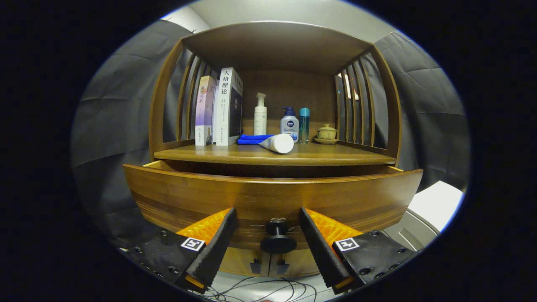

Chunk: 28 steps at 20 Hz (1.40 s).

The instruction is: Pull open the drawer, take out the items inside it, and place them on the countertop above the cabinet.

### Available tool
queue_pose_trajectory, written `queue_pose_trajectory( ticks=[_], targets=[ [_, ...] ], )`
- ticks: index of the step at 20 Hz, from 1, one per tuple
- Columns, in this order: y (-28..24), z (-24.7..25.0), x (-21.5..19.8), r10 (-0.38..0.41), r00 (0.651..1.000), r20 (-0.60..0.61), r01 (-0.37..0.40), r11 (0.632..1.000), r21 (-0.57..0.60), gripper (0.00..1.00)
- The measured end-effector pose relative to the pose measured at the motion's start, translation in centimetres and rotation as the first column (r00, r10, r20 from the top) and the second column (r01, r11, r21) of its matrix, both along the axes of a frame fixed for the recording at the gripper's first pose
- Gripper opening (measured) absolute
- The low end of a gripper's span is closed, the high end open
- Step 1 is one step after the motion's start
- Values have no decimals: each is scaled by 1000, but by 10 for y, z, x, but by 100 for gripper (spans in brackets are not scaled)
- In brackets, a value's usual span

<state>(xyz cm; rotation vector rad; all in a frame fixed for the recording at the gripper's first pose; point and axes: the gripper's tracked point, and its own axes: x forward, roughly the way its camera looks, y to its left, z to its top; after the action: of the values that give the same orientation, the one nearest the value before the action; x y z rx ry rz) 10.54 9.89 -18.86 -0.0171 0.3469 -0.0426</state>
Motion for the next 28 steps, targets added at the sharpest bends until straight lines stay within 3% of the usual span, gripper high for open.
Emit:
queue_pose_trajectory(
  ticks=[20, 24, 28],
  targets=[
    [-4, -10, 63, -2, 1000, -6, 2, 1000, -27, 97],
    [-6, -11, 62, -6, 1000, 19, 7, 998, -65, 98],
    [-6, 3, 32, 45, 998, 38, -42, 997, -65, 98]
  ],
)
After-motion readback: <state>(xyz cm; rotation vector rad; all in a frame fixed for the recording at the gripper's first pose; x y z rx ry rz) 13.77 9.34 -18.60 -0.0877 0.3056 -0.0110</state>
